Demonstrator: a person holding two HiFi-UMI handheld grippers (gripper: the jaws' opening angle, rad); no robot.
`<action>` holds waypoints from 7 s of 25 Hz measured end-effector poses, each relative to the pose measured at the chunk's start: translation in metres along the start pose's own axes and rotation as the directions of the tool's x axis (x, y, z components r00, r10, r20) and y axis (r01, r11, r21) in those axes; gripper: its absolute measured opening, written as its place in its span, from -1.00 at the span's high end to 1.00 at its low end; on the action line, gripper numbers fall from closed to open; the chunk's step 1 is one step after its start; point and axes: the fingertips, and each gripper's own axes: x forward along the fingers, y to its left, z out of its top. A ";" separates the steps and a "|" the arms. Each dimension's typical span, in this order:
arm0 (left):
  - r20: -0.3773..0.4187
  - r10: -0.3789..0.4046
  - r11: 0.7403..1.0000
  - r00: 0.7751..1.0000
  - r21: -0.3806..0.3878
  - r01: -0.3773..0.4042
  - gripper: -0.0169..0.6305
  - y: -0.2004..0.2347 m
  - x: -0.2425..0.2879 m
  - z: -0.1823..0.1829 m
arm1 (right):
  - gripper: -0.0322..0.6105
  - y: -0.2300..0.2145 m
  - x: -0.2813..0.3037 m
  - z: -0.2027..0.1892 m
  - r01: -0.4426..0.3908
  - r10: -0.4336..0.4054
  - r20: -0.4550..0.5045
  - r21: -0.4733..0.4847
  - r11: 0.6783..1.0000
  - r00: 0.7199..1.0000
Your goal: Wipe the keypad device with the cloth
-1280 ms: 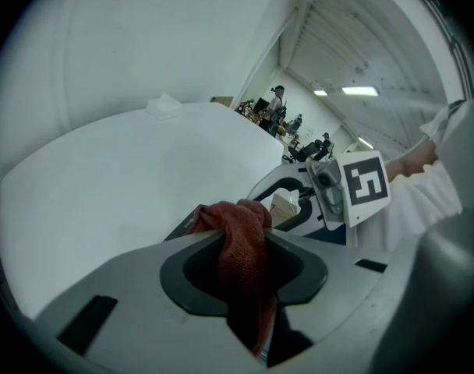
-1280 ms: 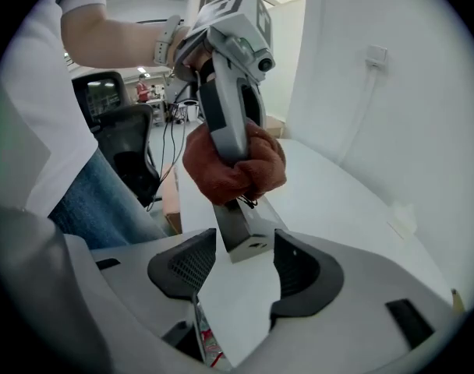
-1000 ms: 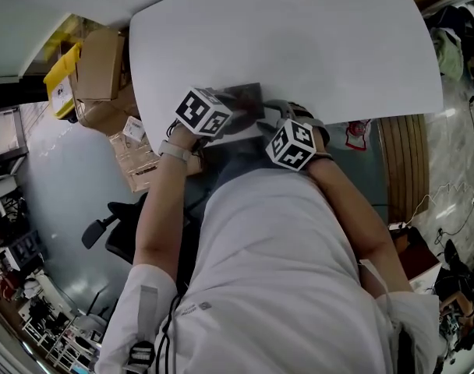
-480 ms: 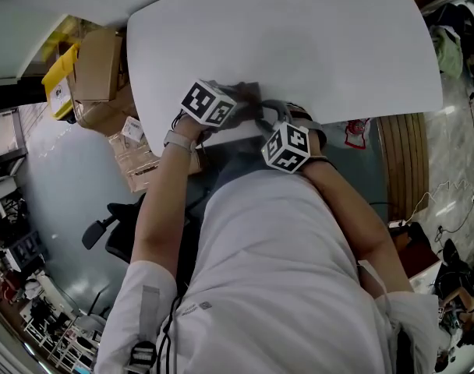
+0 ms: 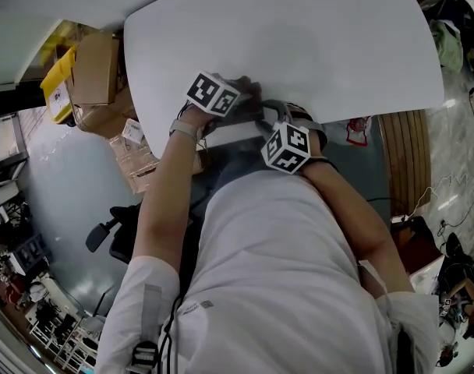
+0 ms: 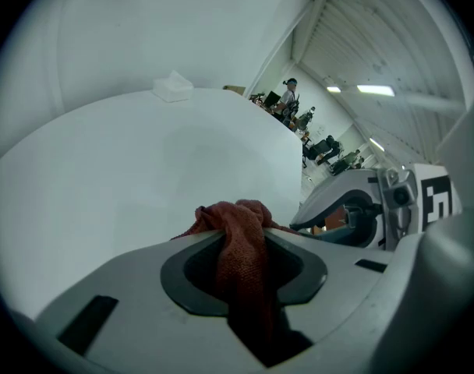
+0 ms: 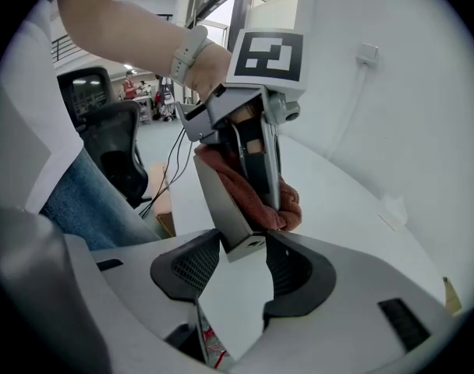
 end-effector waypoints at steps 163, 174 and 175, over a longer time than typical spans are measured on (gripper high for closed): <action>0.129 0.385 0.897 0.914 -0.285 -0.337 0.61 0.023 -0.078 -0.124 | 0.41 -0.002 0.016 -0.013 -0.114 0.090 0.077 0.431 0.895 0.993; 0.242 0.404 0.902 0.882 -0.267 -0.339 0.61 -0.012 -0.070 -0.074 | 0.41 -0.004 0.015 -0.012 -0.138 0.106 0.094 0.463 0.875 0.990; 0.238 0.411 0.900 0.880 -0.259 -0.350 0.61 -0.012 -0.068 -0.071 | 0.41 -0.004 0.015 -0.012 -0.141 0.108 0.096 0.463 0.875 0.989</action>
